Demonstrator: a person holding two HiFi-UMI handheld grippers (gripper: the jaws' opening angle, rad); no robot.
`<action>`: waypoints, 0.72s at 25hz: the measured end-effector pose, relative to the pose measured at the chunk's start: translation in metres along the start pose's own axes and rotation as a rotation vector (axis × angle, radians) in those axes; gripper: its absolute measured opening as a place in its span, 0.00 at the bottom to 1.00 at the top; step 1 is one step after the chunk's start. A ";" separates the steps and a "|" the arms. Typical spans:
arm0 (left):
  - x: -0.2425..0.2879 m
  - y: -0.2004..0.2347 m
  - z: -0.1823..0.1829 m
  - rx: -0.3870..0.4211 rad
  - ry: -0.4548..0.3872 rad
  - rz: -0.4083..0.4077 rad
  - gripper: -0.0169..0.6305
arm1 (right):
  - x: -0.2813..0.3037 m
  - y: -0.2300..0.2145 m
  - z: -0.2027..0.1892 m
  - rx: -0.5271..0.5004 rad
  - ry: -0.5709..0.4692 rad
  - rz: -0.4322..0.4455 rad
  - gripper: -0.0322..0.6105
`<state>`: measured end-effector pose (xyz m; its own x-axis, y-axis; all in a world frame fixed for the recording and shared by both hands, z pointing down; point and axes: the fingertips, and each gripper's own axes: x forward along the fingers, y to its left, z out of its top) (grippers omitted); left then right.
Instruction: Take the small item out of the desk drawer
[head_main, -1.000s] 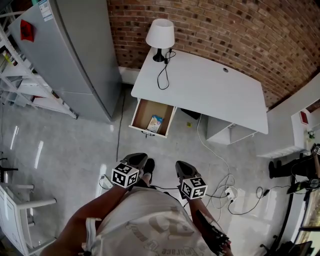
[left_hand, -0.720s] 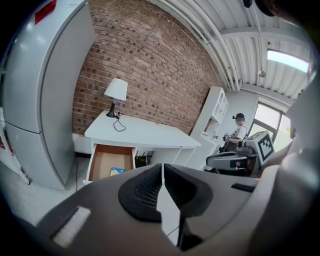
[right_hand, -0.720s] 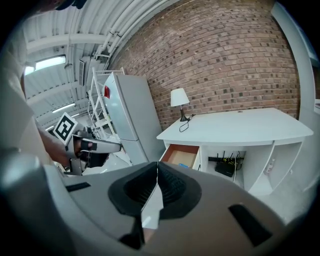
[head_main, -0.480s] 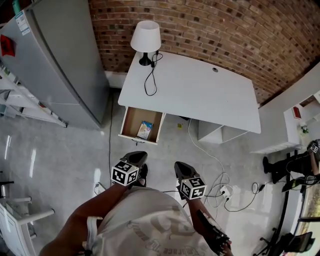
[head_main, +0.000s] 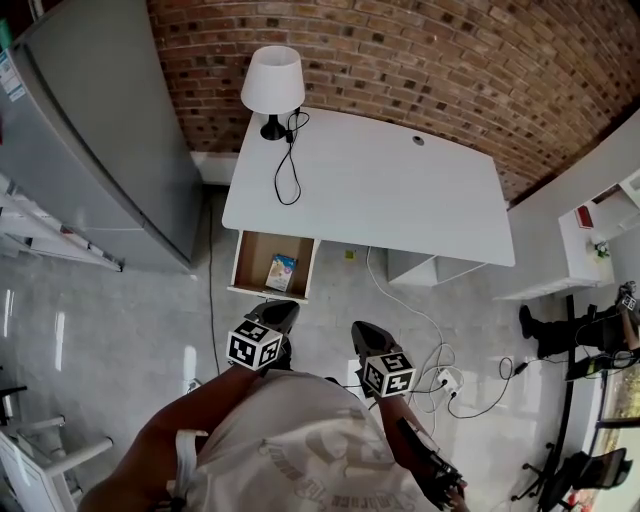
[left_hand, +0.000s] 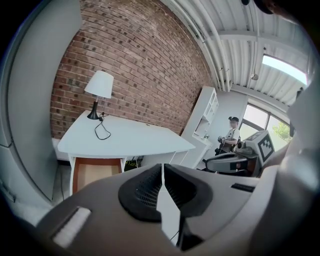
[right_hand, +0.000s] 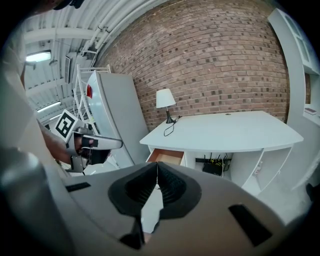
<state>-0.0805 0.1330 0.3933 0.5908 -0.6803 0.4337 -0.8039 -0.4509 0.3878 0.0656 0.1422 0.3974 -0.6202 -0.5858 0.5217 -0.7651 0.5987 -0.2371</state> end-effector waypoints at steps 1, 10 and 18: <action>0.001 0.005 0.004 0.001 -0.003 -0.001 0.05 | 0.004 -0.001 0.003 0.000 0.000 -0.005 0.06; 0.013 0.048 0.036 0.003 -0.018 -0.018 0.05 | 0.035 -0.009 0.035 0.005 -0.024 -0.064 0.06; 0.014 0.075 0.037 -0.034 -0.013 -0.027 0.05 | 0.053 -0.015 0.045 0.014 0.008 -0.108 0.06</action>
<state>-0.1350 0.0683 0.3978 0.6111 -0.6758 0.4121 -0.7847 -0.4493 0.4270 0.0365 0.0776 0.3916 -0.5325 -0.6425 0.5510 -0.8298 0.5246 -0.1901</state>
